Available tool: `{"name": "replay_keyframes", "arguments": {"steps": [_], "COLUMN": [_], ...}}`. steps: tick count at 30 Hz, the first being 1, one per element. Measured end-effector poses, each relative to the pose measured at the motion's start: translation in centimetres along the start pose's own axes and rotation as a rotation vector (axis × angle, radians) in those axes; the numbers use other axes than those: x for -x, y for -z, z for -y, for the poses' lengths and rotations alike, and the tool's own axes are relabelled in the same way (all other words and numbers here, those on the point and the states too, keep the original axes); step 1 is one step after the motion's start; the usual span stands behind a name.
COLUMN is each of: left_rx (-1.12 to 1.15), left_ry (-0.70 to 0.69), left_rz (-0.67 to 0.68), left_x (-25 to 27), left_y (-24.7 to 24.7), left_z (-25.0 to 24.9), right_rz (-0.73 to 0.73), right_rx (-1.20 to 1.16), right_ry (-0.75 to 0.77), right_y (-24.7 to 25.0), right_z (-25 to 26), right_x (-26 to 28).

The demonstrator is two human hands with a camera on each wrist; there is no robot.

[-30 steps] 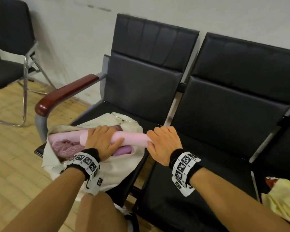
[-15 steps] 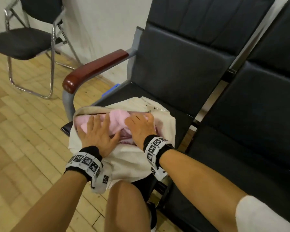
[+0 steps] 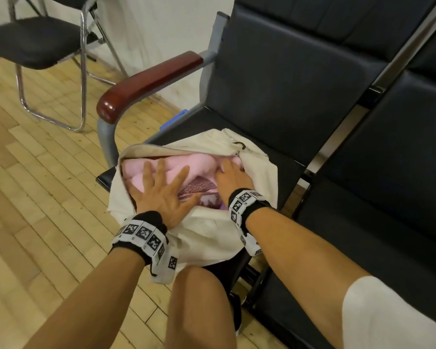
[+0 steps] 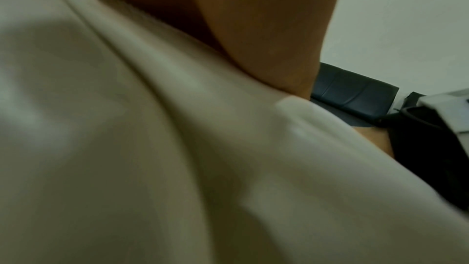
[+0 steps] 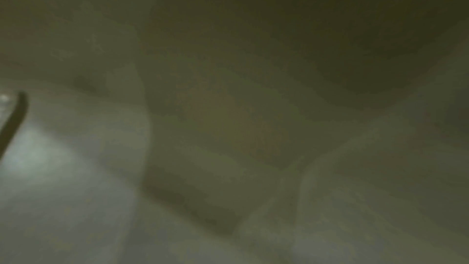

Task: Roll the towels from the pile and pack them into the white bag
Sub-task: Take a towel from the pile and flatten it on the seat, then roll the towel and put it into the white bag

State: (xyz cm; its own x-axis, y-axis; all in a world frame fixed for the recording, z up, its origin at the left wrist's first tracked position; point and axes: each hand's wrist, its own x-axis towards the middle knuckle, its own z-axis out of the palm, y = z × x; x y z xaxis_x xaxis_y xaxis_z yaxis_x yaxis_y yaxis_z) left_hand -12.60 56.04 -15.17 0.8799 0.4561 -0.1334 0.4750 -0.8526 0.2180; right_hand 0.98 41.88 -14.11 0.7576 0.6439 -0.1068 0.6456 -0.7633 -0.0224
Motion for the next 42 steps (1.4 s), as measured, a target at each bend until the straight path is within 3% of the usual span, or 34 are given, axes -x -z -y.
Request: {"name": "replay_keyframes", "arguments": {"steps": [8,12,17,25,34,42], "left_rx": [-0.069,-0.06,-0.099,-0.083,-0.045,0.004], "left_ry": [0.02,0.036,0.048,-0.021,-0.287,-0.595], "left_rz": [0.056,0.069,0.102,-0.028,-0.177,-0.211], "left_x": [0.1,0.3,1.3,5.7,8.6,12.2], "left_y": [-0.6,-0.6,0.4,3.7,7.7,6.8], "left_z": [-0.8,-0.7,-1.5,-5.2,-17.9,-30.7], "right_rz": [0.105,0.13,-0.024,-0.007,-0.122,-0.187], "right_rx": [0.057,-0.007,0.016,0.063,0.054,-0.008], "right_ry": [-0.139,-0.031,0.182,0.18,0.006,-0.238], "right_y": [-1.4,-0.7,1.8,5.6,12.0,12.8], "right_z": [-0.9,-0.2,0.4,-3.0,-10.6,-20.1], "right_x": [-0.1,1.2,5.3,11.0,20.4,30.3]}}
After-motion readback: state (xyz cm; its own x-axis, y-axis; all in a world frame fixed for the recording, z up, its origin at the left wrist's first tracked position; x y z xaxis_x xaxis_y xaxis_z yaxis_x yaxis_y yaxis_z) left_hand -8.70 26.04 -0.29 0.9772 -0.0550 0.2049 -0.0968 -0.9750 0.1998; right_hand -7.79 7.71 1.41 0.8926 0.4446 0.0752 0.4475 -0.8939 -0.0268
